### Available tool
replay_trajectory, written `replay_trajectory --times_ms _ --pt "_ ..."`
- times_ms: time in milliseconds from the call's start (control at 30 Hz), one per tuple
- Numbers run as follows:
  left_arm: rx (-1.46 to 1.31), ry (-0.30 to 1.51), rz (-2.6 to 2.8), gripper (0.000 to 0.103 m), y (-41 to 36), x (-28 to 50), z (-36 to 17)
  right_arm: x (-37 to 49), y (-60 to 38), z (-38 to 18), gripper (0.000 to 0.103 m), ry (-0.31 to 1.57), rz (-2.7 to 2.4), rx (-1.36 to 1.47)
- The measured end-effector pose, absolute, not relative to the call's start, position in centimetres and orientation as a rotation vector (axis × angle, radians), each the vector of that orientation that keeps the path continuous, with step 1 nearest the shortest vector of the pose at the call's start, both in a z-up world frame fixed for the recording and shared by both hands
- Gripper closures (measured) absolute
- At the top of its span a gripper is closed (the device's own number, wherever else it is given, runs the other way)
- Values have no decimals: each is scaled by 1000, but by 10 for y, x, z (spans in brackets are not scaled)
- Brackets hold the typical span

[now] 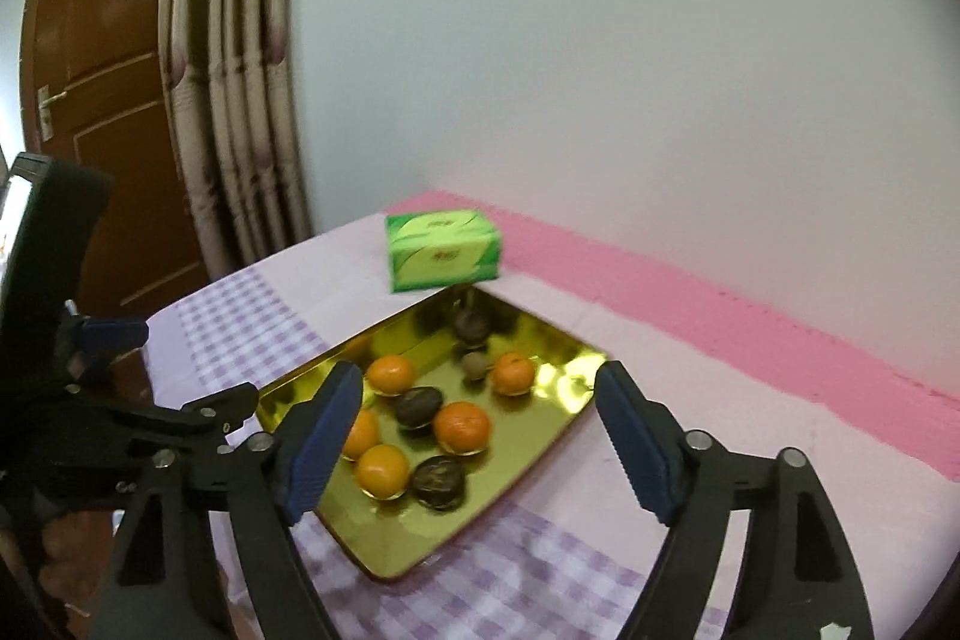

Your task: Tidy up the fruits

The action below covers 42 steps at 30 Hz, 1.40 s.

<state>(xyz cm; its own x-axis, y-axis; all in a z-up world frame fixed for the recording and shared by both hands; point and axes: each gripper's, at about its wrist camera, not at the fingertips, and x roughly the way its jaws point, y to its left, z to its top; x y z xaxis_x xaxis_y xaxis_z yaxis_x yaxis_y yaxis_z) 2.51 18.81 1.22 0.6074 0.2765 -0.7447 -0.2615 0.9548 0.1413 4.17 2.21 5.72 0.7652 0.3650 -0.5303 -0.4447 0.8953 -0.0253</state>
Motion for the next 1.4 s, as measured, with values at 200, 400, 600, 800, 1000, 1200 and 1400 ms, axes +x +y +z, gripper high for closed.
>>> replay_trajectory --times_ms 200,400,600,800,1000,1200,1400 --pt "30 772 283 6 177 9 31 11 9 70 13 473 368 -193" --pt "-48 683 129 3 173 -11 55 -10 -3 82 13 443 351 -195" --pt "-47 632 54 3 161 -25 73 -30 -12 97 9 392 333 -192" --pt "-28 580 54 1 156 -37 85 -41 -19 102 8 381 320 -195" --pt "-46 610 44 1 156 -34 83 -46 -22 103 7 388 317 -203" --pt "-30 622 58 1 153 -32 78 -49 -22 102 6 394 313 -208" --pt "-57 660 33 0 155 -26 69 -41 -32 89 5 446 302 -184"
